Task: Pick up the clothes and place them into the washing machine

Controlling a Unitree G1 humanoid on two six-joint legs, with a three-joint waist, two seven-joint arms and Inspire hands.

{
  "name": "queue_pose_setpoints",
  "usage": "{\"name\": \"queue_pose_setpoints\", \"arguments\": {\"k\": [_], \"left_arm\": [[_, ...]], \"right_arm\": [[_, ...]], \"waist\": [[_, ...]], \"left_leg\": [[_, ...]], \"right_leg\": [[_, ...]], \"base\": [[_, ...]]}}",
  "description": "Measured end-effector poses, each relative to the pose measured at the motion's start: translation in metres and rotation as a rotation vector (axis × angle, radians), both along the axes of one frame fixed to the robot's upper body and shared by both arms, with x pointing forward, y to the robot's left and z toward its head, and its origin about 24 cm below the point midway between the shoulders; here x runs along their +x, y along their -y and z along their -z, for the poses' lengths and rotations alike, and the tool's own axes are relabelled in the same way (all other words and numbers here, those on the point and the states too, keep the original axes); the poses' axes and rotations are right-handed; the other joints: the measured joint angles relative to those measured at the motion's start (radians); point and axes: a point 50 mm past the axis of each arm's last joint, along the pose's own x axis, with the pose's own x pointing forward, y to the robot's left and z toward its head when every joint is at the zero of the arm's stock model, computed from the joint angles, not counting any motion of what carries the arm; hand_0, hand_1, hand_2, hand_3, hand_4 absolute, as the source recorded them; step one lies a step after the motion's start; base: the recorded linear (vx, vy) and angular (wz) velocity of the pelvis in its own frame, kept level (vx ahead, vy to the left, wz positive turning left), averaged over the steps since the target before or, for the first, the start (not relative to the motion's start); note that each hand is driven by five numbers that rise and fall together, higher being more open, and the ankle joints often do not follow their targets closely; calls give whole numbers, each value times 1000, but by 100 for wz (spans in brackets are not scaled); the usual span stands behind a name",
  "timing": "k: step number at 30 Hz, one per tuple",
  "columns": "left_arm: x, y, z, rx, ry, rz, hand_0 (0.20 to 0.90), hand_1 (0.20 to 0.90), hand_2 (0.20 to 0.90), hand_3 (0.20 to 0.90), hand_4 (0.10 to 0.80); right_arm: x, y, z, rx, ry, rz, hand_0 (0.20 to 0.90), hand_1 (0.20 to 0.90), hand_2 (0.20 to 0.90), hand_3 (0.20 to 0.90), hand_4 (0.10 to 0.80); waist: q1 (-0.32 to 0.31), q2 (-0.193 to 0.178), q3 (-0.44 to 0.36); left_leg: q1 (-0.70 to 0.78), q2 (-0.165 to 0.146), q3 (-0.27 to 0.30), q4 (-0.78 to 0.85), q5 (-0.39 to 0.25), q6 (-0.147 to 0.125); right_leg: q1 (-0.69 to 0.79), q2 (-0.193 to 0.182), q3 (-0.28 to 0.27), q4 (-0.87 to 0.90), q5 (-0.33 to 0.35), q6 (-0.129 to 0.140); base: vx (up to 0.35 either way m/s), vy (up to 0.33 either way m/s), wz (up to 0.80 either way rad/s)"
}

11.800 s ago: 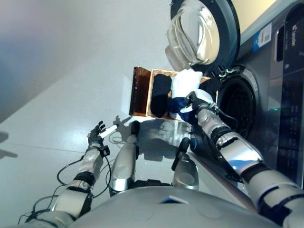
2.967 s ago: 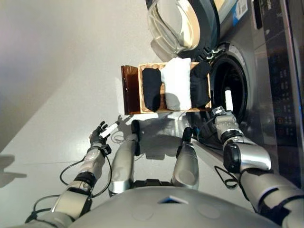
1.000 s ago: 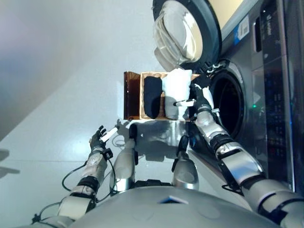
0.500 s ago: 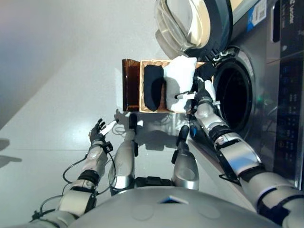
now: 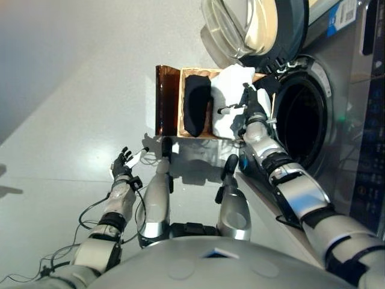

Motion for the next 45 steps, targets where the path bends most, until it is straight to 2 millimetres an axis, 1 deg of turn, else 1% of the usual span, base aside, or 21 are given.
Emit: {"name": "queue_pose_setpoints", "arguments": {"k": [4,8,14,19,21,25,30,31,37,39,45], "left_arm": [[8,0,-5,10,17,-6,900,900,900,900,800],[14,0,-8,14,32,-5,900,900,900,900,800],[12,-8,-9,37,24,-11,900,900,900,900,800],[12,-9,-9,42,23,-10,900,900,900,900,800],[12,-9,-9,42,23,-5,900,900,900,900,800],[10,-8,-7,42,17,0,900,900,900,900,800],[6,-8,-6,37,17,3,900,900,900,900,800],[5,-8,-6,38,13,1,900,900,900,900,800],[4,-10,-6,45,10,1,900,900,900,900,800],[5,-10,-6,46,12,5,900,900,900,900,800],[4,-9,-5,46,9,9,900,900,900,900,800]], "right_arm": [[5,-2,-4,-5,-5,9,900,900,900,900,800],[3,-4,5,-2,-53,30,900,900,900,900,800],[4,-7,6,18,-71,56,900,900,900,900,800],[2,-10,9,31,-85,58,900,900,900,900,800],[2,-9,10,28,-92,60,900,900,900,900,800],[0,-5,13,-2,-115,70,900,900,900,900,800],[0,8,12,-89,-140,90,900,900,900,900,800],[-1,9,12,-96,-147,97,900,900,900,900,800],[-2,9,13,-124,-139,119,900,900,900,900,800],[-2,10,14,-92,-138,143,900,900,900,900,800],[-3,15,14,92,-129,284,900,900,900,900,800]], "waist": [[7,-9,5],[25,-9,5],[27,-9,5],[27,-9,5],[28,-8,5],[32,-6,4],[51,15,-2],[52,16,-3],[54,17,-4],[53,18,-4],[55,27,-9]], "left_leg": [[-4,0,-4,2,1,0],[-4,0,-7,4,3,0],[-6,0,-10,21,2,1],[-6,0,-8,34,2,0],[-6,0,-8,35,0,-2],[-9,-4,-10,35,-1,-3],[-28,-14,-19,36,1,0],[-28,-18,-20,37,5,5],[-27,-21,-22,38,7,7],[-26,-21,-22,40,7,7],[-26,-24,-23,44,3,4]], "right_leg": [[2,0,-14,0,0,0],[4,1,-15,1,0,0],[4,0,-16,16,-3,-2],[0,-2,-7,33,-5,-4],[-1,-4,-7,35,-7,-8],[-4,-9,-7,42,-7,-8],[-20,-17,-12,51,-11,-3],[-18,-20,-13,51,-12,-2],[-18,-24,-16,58,-14,2],[-18,-24,-15,62,-15,2],[-18,-29,-14,69,-16,1]], "base": [[2,-1,4],[0,0,0],[-18,10,0],[-27,15,-2],[-38,23,1],[-8,5,0],[-4,12,7],[-6,1,8],[-5,-1,2],[0,0,0],[0,0,0]]}}
